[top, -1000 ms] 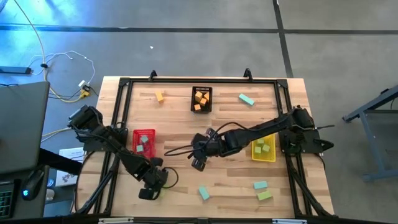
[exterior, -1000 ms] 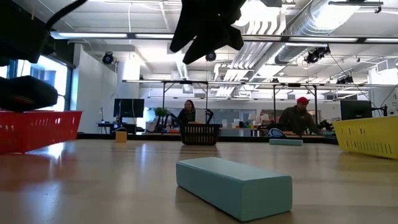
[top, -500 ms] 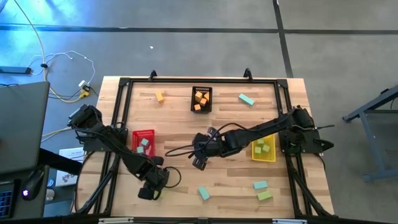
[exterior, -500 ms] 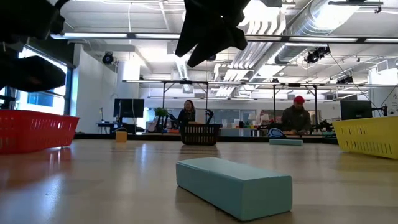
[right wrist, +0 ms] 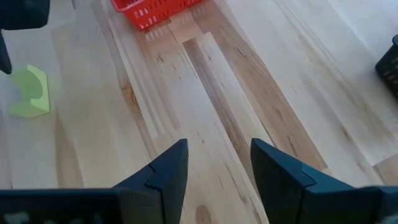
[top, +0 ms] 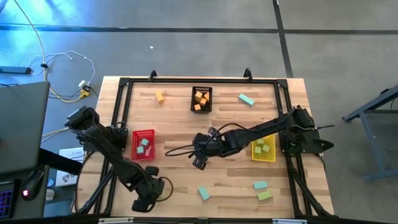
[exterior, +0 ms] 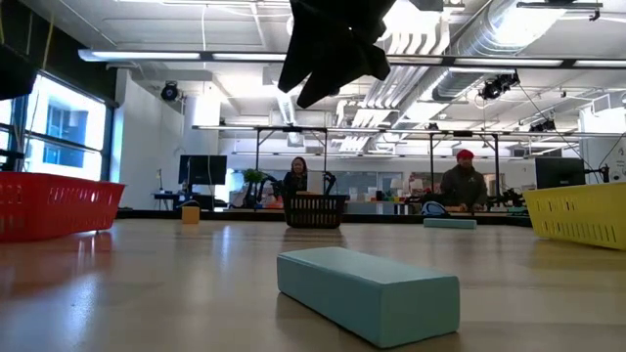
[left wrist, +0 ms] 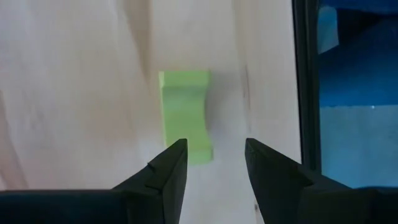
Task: Sort & place blocks by color
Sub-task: Put the green block into the yellow bin
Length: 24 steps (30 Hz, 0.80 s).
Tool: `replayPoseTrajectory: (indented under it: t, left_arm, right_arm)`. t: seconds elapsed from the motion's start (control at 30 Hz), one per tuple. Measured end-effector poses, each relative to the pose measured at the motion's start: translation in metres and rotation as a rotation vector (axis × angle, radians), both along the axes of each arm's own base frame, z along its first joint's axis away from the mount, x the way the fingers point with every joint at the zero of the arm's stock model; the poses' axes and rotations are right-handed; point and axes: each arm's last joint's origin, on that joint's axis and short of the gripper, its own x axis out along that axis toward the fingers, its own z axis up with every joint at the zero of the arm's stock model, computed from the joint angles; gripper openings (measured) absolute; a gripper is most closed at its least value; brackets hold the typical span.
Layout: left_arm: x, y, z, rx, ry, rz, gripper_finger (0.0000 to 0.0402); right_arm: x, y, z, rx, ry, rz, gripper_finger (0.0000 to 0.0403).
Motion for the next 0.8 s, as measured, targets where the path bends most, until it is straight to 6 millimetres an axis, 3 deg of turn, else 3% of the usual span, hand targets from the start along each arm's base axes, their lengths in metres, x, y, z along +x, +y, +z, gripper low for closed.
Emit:
replayPoseTrajectory:
  t: [0.63, 0.8]
  left_arm:
    - [0.006, 0.000, -0.001, 0.050, -0.090, 0.109, 0.0228]
    - [0.009, -0.003, -0.013, 0.058, -0.054, 0.085, 0.0228]
  right_arm:
    - [-0.005, 0.018, 0.000, -0.029, -0.009, 0.027, 0.0158]
    - [-0.006, 0.019, 0.000, -0.030, -0.009, 0.030, 0.0158]
